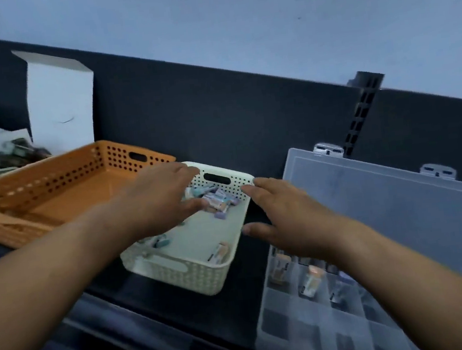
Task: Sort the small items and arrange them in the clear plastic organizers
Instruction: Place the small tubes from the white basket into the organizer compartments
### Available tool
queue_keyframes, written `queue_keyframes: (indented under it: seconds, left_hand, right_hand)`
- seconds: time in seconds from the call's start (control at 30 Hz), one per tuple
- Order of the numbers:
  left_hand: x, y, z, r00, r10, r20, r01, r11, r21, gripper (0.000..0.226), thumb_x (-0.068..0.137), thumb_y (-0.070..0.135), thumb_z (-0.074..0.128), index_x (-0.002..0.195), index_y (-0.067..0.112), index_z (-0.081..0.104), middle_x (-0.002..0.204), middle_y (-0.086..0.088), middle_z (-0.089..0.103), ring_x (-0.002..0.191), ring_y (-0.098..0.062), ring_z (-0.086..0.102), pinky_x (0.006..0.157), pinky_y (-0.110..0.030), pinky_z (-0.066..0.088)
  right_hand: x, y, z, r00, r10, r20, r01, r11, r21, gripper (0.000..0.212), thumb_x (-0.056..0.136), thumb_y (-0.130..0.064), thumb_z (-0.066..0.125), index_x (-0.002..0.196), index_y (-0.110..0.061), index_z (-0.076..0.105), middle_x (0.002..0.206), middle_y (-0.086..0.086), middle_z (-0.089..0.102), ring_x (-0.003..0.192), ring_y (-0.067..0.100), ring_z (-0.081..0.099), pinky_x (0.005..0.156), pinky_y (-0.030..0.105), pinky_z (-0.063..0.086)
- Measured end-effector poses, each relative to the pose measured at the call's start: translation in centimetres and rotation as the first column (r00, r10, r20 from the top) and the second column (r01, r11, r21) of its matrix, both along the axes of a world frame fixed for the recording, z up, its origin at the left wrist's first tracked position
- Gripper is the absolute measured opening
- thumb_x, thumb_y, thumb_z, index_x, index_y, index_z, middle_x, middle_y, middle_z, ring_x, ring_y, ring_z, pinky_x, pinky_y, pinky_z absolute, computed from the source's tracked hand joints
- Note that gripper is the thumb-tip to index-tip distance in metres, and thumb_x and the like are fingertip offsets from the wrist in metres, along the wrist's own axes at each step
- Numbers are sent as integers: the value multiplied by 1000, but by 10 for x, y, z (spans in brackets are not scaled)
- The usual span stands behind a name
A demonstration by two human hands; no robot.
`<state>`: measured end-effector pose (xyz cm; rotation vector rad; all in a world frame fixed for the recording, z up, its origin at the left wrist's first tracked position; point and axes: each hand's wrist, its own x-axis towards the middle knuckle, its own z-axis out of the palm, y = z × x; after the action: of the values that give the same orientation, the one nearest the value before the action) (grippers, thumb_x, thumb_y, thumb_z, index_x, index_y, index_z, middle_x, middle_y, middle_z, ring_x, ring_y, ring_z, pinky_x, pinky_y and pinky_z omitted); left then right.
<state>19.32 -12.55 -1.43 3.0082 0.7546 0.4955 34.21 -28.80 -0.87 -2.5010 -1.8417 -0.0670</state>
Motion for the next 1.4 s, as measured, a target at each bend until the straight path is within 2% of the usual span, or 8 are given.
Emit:
queue_keyframes:
  seconds: [0.23, 0.37, 0.53, 0.67, 0.8, 1.03, 1.27, 1.4]
  left_hand:
    - [-24, 54, -5, 996, 40, -80, -44, 998, -45, 68, 90, 61, 45, 148, 29, 27, 150, 8, 35, 135, -13, 33, 109, -32, 27]
    - [-20, 79, -14, 995, 11, -95, -21, 994, -106, 70, 87, 63, 47, 146, 29, 31, 147, 7, 39, 131, -14, 37, 110, -37, 31]
    - [-16, 86, -26, 988, -46, -145, 16, 980, -201, 71, 91, 59, 44, 149, 28, 20, 155, 4, 26, 141, -18, 25, 115, -36, 19]
    - [-16, 90, -30, 987, -97, -126, 65, 970, -235, 73, 91, 59, 43, 151, 28, 16, 157, 4, 22, 143, -17, 20, 116, -36, 15]
    - [-15, 89, -31, 986, -112, -125, 74, 958, -278, 71, 91, 57, 45, 150, 28, 18, 154, 4, 26, 141, -18, 23, 115, -37, 16]
    - [-16, 90, -31, 987, -115, -109, 79, 953, -291, 70, 90, 59, 45, 149, 28, 21, 153, 5, 29, 139, -18, 25, 114, -37, 19]
    - [-17, 90, -31, 988, -109, -114, 73, 957, -281, 70, 91, 58, 44, 149, 27, 21, 155, 4, 26, 141, -17, 23, 116, -38, 17]
    - [-19, 87, -28, 994, -99, -48, 85, 968, -237, 67, 92, 56, 45, 149, 29, 23, 153, 8, 30, 140, -14, 24, 115, -34, 14]
  right_hand:
    - [-13, 88, -8, 991, -22, -130, 13, 997, -74, 73, 91, -50, 56, 151, -22, 25, 154, 0, 31, 140, 20, 31, 112, 35, 30]
    - [-1, 137, -20, 976, -161, -145, 138, 978, -159, 61, 88, -46, 62, 139, -21, 41, 136, 2, 50, 114, 21, 54, 92, 34, 47]
    - [18, 167, -48, 948, -301, -98, 276, 937, -212, 59, 80, -48, 69, 127, -19, 49, 122, 5, 55, 102, 24, 58, 79, 30, 46]
    - [26, 171, -56, 916, -350, -195, 327, 935, -140, 67, 74, -51, 74, 128, -23, 45, 123, 4, 57, 102, 23, 58, 82, 32, 48]
    - [26, 173, -53, 917, -357, -177, 314, 921, -230, 96, 78, -52, 71, 152, -36, 13, 142, 5, 43, 120, 26, 51, 99, 35, 43]
    - [23, 173, -50, 957, -277, -88, 248, 936, -249, 44, 88, -36, 61, 130, -29, 47, 106, -1, 63, 80, 16, 61, 71, 27, 43]
    - [30, 164, -46, 855, -266, -446, 241, 964, -114, 32, 90, -17, 54, 117, -34, 53, 98, 1, 72, 86, 16, 69, 86, 36, 53]
    - [18, 156, -37, 766, -188, -614, 221, 975, -22, 25, 90, -10, 51, 106, -30, 56, 93, 5, 67, 69, 21, 66, 67, 34, 55]
